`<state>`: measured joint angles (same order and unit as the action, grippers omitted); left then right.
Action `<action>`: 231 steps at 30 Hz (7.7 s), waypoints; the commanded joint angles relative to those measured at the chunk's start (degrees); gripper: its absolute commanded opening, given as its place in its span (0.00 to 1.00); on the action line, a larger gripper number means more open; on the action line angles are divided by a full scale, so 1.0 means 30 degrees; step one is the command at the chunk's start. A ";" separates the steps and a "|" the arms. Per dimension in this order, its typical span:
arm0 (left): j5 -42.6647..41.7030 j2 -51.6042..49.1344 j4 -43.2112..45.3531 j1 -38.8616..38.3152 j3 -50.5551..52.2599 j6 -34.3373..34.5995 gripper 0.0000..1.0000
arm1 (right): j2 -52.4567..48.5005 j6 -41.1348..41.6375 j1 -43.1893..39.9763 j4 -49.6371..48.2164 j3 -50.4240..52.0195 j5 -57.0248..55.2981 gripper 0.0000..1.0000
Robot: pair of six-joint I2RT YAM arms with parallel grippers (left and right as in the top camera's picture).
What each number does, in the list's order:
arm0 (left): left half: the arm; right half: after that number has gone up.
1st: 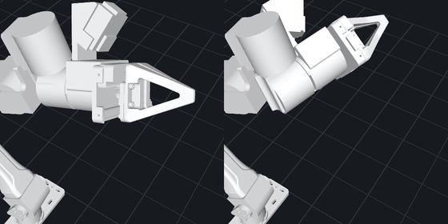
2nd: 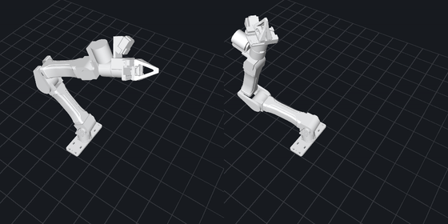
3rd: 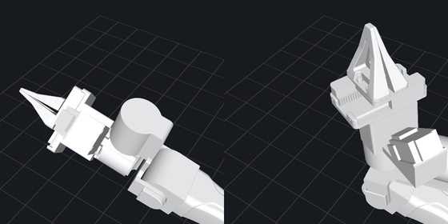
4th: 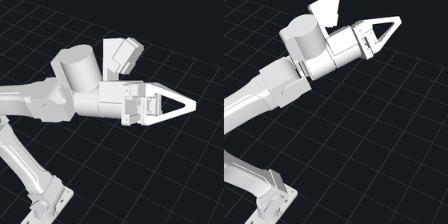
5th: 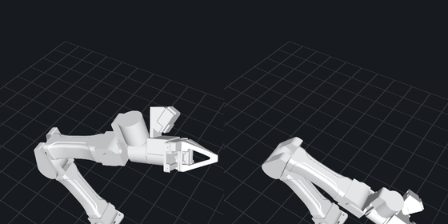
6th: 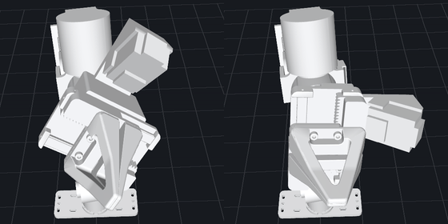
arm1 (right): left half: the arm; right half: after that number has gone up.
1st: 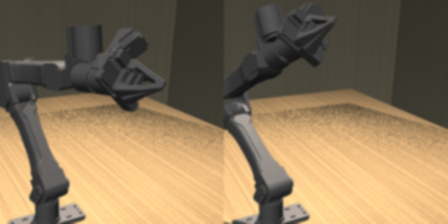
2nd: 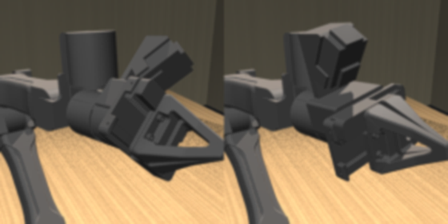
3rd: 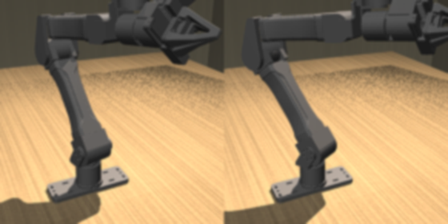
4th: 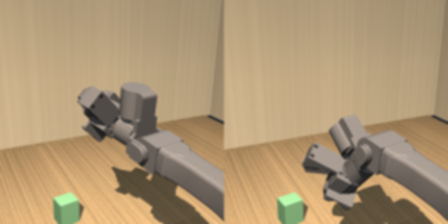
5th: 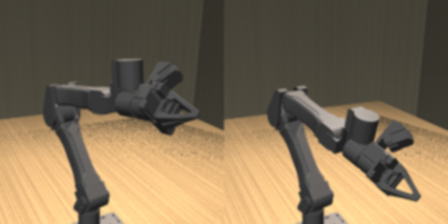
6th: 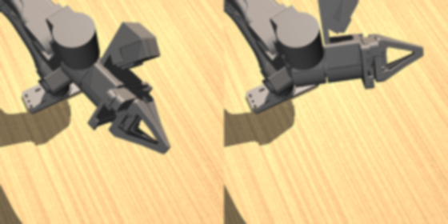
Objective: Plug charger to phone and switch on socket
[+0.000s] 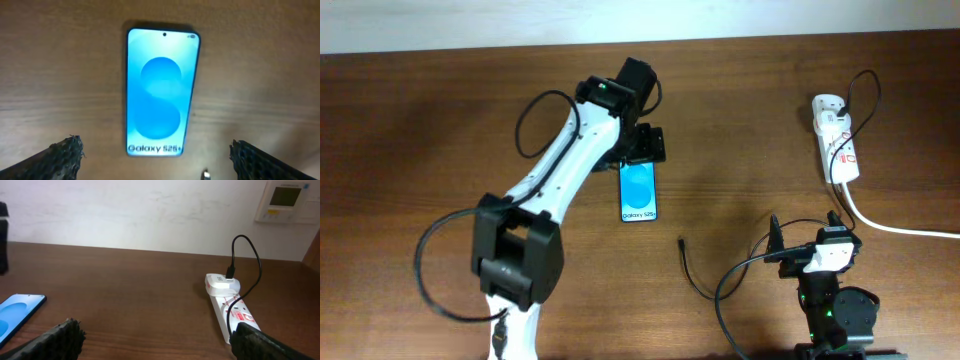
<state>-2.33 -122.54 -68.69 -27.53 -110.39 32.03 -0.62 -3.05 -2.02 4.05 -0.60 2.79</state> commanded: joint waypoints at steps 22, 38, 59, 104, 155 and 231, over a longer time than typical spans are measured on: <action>-0.0102 -0.4014 0.1530 -0.0284 0.0146 0.0022 0.99 | 0.0138 0.0015 0.0168 0.0102 0.0095 -0.0087 0.98; 0.0940 -0.4167 0.1916 -0.0809 0.0160 -0.0044 0.99 | 0.0138 0.0015 0.0168 0.0095 0.0095 -0.0087 0.98; 0.1209 -0.4189 0.2055 -0.0685 0.0182 0.0321 0.99 | 0.0138 0.0015 0.0168 0.0102 0.0095 -0.0087 0.98; 0.0328 -0.5450 0.1923 -0.1078 0.0211 -0.0117 0.99 | 0.0138 0.0015 0.0168 0.0102 0.0095 -0.0087 0.98; 0.0692 -0.5450 0.0882 -0.0984 0.0211 -0.0117 0.99 | 0.0138 0.0015 0.0168 0.0102 0.0095 -0.0087 0.98; -0.0947 -0.5450 0.1166 -0.0772 0.0211 -0.0568 0.99 | 0.0138 0.0015 0.0168 0.0102 0.0095 -0.0087 0.98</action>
<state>-2.24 -135.87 -66.24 -29.52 -110.37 32.16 -0.64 -3.03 -2.02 4.05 -0.60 2.79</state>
